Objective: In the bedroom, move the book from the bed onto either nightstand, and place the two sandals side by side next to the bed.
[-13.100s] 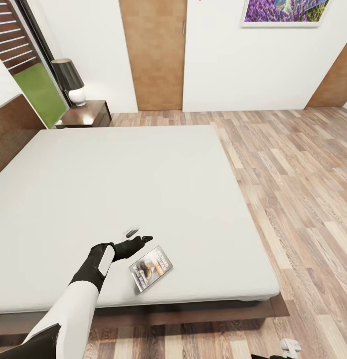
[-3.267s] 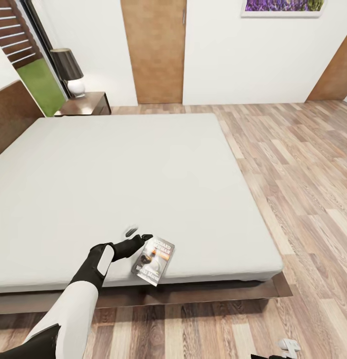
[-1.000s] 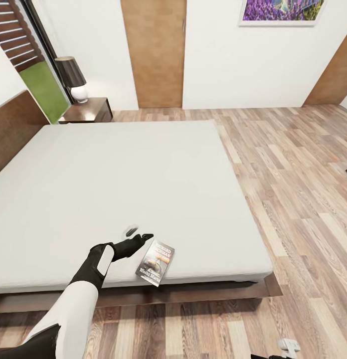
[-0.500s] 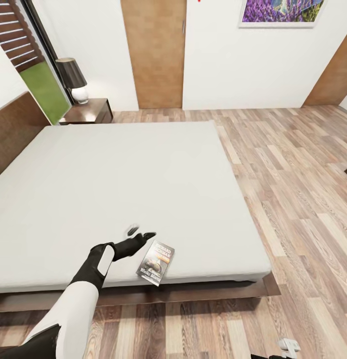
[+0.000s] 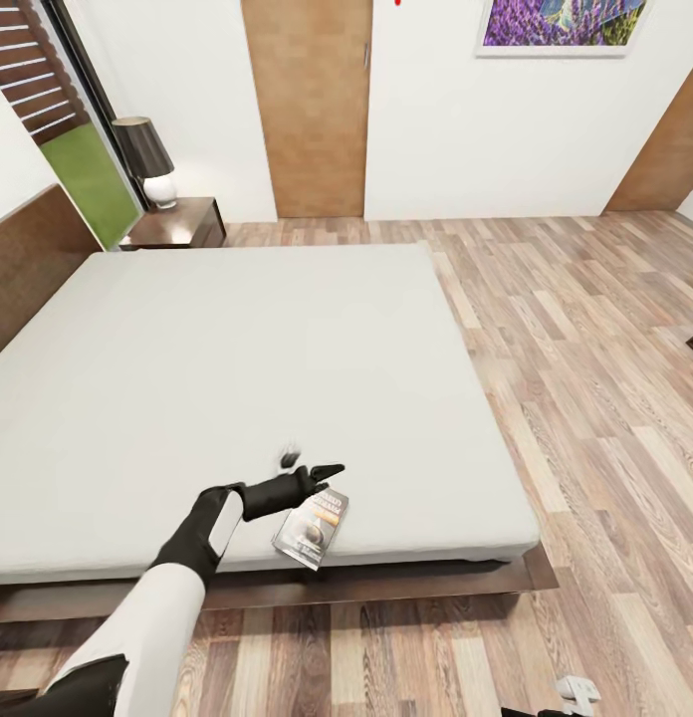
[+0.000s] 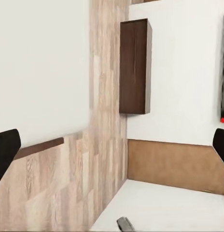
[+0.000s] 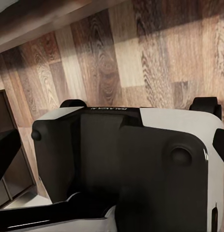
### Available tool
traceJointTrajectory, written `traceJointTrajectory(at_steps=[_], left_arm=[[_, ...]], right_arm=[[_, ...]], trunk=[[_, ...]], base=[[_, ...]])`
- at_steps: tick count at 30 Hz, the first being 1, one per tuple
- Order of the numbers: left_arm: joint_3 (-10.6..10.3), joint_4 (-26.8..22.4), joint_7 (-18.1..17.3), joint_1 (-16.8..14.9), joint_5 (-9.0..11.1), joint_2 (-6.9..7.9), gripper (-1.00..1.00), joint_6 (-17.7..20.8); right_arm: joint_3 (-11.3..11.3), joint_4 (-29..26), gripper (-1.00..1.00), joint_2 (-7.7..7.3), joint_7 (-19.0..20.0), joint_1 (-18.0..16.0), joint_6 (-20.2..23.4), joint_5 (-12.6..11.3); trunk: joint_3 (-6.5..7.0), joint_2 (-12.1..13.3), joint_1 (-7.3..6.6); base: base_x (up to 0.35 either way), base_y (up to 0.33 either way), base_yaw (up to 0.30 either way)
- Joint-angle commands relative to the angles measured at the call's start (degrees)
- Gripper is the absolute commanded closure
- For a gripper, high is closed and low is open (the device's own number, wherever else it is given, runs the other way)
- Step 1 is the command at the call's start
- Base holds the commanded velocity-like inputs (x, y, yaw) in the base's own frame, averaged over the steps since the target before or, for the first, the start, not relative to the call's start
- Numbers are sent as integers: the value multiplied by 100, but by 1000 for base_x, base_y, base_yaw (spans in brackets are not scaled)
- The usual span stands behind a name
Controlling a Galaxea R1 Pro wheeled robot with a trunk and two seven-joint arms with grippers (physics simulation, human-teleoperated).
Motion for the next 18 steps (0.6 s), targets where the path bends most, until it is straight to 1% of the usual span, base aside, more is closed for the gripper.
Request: traceJointTrajectory(at_steps=[1,4,5,6,7,9,10,12,14,15,17,18], left_arm=[[-113,2,-113,2,-6,-7,-100,70],[-537,3,-287,13,-8,-9,-100,147],[-718,4,-333,31,-9,-20,-100,170],[-1092,4,-384,107,-9,-52,-100,194],[-1198,4,-391,137,-9,-60,-100,197],[-1607,2,-412,265,-9,-82,-100,205],[-1700,3,-415,297,-9,-87,-100,206],[-1991,3,-439,427,-4,-106,-100,209],[-2118,4,-473,554,-6,-111,-100,206],[-2147,4,-484,600,-6,-112,-100,203],[-2254,4,-511,791,-8,-118,-100,190],[-2403,4,-519,964,-9,-117,-100,177]], right_arm=[[-48,-7,-100,4,39,-4,47,45],[-47,-9,-100,8,39,-4,46,45],[-47,-11,-100,8,38,-4,46,45],[-46,-10,-100,5,38,-4,46,45],[-46,-11,-100,5,38,-4,46,45],[-46,-10,-100,6,37,-4,46,45],[-46,-10,-100,5,37,-4,46,45],[-46,-10,-100,4,37,-4,46,45],[-46,-10,-100,4,37,-4,46,45],[-46,-9,-100,5,37,-4,46,45],[-46,-8,-100,6,37,-4,46,45],[-46,-7,-100,6,37,-4,46,45]], trunk=[[-5,-5,1],[-5,-5,1],[-5,-5,1],[-5,-5,1],[-5,-5,1],[-5,-5,1],[-5,-5,1],[-5,-5,1],[-5,-5,1],[-5,-5,1],[-5,-5,1],[-5,-5,1]], base=[[0,0,0],[0,0,0],[0,0,0],[0,0,0],[0,0,0],[0,0,0],[0,0,0],[0,0,0],[0,0,0],[0,0,0],[0,0,0],[0,0,0]])
